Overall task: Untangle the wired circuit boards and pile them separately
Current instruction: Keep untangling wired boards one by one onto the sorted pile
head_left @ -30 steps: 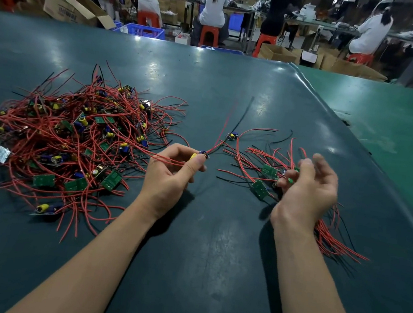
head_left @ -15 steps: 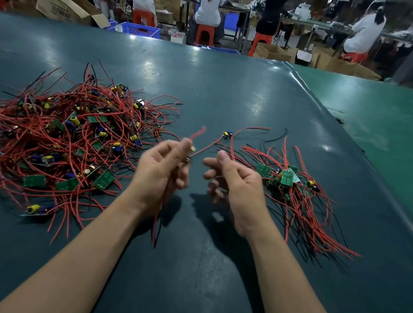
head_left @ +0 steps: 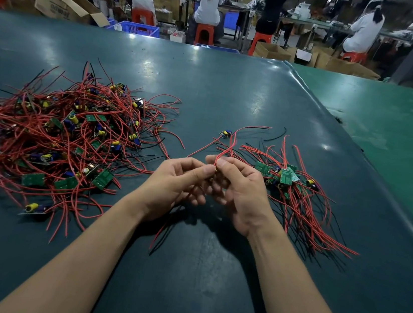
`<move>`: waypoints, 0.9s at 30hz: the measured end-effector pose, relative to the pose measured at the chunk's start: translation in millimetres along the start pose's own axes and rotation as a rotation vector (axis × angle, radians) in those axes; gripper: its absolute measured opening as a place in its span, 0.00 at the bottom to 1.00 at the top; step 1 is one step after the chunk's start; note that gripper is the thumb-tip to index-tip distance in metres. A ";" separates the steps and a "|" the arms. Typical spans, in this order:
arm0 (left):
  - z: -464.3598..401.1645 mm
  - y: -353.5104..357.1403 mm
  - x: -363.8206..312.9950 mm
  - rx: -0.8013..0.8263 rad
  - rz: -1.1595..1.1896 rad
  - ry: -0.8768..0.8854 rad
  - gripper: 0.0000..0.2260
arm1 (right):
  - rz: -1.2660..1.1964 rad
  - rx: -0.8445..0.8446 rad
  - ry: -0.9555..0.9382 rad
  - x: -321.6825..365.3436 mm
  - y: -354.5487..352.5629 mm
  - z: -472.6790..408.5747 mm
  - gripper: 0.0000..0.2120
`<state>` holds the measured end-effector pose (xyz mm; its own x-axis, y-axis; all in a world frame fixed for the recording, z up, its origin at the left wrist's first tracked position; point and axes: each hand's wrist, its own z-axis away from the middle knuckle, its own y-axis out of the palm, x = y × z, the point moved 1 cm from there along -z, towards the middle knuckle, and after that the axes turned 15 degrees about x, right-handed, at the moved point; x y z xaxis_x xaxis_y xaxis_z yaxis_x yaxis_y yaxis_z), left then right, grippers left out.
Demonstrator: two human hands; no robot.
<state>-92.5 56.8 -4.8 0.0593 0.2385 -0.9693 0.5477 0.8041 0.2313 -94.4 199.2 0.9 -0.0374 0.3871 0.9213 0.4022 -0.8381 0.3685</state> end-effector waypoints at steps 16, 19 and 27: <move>-0.9 -1.2 0.1 -0.017 -0.025 -0.044 0.11 | 0.177 -0.182 -0.064 -5.0 -3.1 -4.8 0.07; -0.6 -0.6 0.2 -0.013 -0.027 -0.059 0.12 | 0.180 -0.239 -0.101 -4.6 -6.6 -6.0 0.06; -0.8 -0.5 0.9 0.018 -0.044 -0.058 0.08 | 0.326 -0.373 -0.186 -2.7 -20.7 -12.7 0.07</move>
<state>-93.4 57.1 -5.8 0.0830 0.1704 -0.9819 0.5661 0.8028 0.1872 -114.2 210.6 -7.6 0.2116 0.1169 0.9703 0.0117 -0.9931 0.1171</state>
